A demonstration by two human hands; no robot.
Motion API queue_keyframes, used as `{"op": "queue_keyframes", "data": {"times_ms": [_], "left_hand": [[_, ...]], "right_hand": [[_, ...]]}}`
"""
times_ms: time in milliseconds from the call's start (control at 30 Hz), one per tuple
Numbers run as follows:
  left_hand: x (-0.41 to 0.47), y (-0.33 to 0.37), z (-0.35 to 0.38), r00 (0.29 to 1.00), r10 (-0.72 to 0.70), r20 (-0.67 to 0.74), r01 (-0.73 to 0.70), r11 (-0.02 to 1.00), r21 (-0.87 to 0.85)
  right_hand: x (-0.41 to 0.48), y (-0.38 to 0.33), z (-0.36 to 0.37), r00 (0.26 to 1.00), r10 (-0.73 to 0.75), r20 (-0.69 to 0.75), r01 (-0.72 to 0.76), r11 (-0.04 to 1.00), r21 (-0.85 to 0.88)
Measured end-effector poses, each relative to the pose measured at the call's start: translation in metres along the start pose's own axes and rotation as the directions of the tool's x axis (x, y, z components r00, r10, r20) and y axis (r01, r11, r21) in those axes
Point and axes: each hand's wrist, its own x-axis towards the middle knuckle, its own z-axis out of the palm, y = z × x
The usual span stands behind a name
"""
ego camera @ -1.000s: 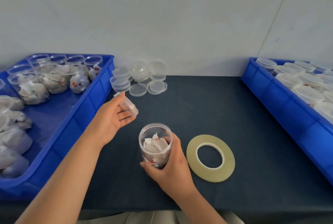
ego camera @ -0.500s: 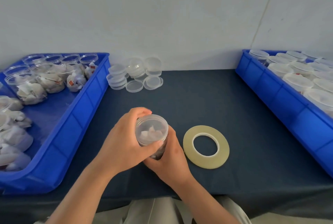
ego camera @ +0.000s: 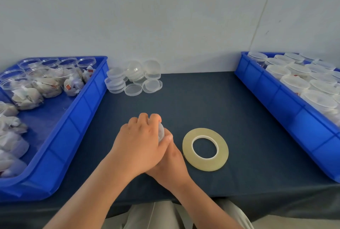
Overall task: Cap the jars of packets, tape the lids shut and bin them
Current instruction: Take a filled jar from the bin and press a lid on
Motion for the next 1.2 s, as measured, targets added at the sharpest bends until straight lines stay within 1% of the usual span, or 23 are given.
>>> {"op": "queue_keyframes", "data": {"times_ms": [67, 167, 233, 300, 367, 467, 567, 633, 700, 733, 800, 833, 900, 933, 1000, 1033, 1100, 1133, 1200], "left_hand": [[0.0, 0.0, 0.004, 1.0, 0.005, -0.015, -0.005, 1.0, -0.024], [0.004, 0.0, 0.009, 0.999, 0.022, 0.023, -0.021, 0.998, -0.053], [0.006, 0.001, 0.011, 0.999, 0.005, 0.047, -0.001, 0.997, -0.082], [0.007, 0.0, 0.013, 0.999, 0.027, 0.024, -0.026, 0.998, -0.05], [0.006, -0.005, 0.016, 0.995, 0.1, -0.008, -0.1, 0.994, -0.046], [0.007, -0.02, 0.015, 0.969, 0.244, -0.044, -0.248, 0.948, -0.201], [0.011, -0.031, 0.007, 0.932, 0.36, -0.046, -0.349, 0.854, -0.386], [0.014, -0.034, 0.002, 0.913, 0.407, -0.008, -0.374, 0.831, -0.413], [0.013, -0.035, -0.001, 0.92, 0.382, 0.084, -0.334, 0.88, -0.339], [0.01, -0.036, -0.002, 0.931, 0.336, 0.143, -0.282, 0.91, -0.305], [0.001, -0.037, -0.007, 0.947, 0.198, 0.254, -0.118, 0.947, -0.299], [-0.005, -0.036, -0.009, 0.941, 0.151, 0.301, -0.055, 0.95, -0.306], [-0.014, -0.026, -0.01, 0.943, 0.091, 0.32, 0.002, 0.96, -0.279], [-0.017, -0.017, -0.01, 0.956, 0.052, 0.288, 0.027, 0.964, -0.263], [-0.019, 0.003, -0.009, 0.985, -0.053, 0.162, 0.096, 0.958, -0.269], [-0.018, 0.01, -0.009, 0.995, -0.06, 0.079, 0.078, 0.963, -0.258], [-0.017, 0.015, -0.007, 0.994, 0.035, -0.102, -0.056, 0.976, -0.212], [-0.016, 0.013, -0.008, 0.981, 0.107, -0.162, -0.141, 0.966, -0.215], [-0.013, 0.004, -0.01, 0.956, 0.231, -0.179, -0.271, 0.931, -0.245]], "right_hand": [[-0.001, 0.0, 0.002, 1.0, -0.009, -0.01, 0.008, 0.999, -0.043], [0.0, -0.001, 0.001, 1.0, 0.003, -0.011, -0.004, 0.998, -0.068], [0.0, -0.002, 0.001, 1.0, 0.002, -0.012, -0.003, 0.996, -0.088], [0.0, -0.002, 0.0, 1.0, 0.021, -0.012, -0.022, 0.996, -0.087], [-0.001, -0.001, -0.001, 0.998, 0.063, -0.003, -0.063, 0.997, -0.039], [-0.001, 0.001, -0.004, 0.997, 0.072, 0.02, -0.072, 0.997, -0.006], [-0.002, -0.001, -0.008, 0.998, 0.037, 0.047, -0.037, 0.999, 0.007], [-0.002, -0.002, -0.009, 0.999, 0.007, 0.037, -0.007, 1.0, -0.001], [-0.002, -0.002, -0.009, 1.0, -0.01, 0.013, 0.01, 1.0, 0.012], [-0.002, -0.001, -0.009, 1.0, -0.012, 0.005, 0.012, 1.0, 0.016], [-0.005, 0.0, -0.008, 1.0, -0.01, 0.0, 0.01, 1.0, 0.011], [-0.006, 0.001, -0.008, 1.0, -0.01, 0.002, 0.01, 1.0, 0.014], [-0.005, -0.001, -0.007, 1.0, -0.024, 0.009, 0.024, 1.0, 0.012], [-0.003, -0.004, -0.009, 0.999, -0.038, 0.015, 0.038, 0.999, 0.006], [0.001, -0.012, -0.013, 0.998, -0.06, 0.006, 0.06, 0.998, 0.029], [0.001, -0.014, -0.016, 0.997, -0.074, -0.008, 0.074, 0.996, 0.048], [0.0, -0.015, -0.019, 0.997, -0.075, -0.035, 0.078, 0.992, 0.096], [-0.001, -0.014, -0.019, 0.997, -0.065, -0.041, 0.07, 0.988, 0.138], [-0.003, -0.01, -0.018, 0.998, -0.052, -0.032, 0.057, 0.976, 0.212]]}}
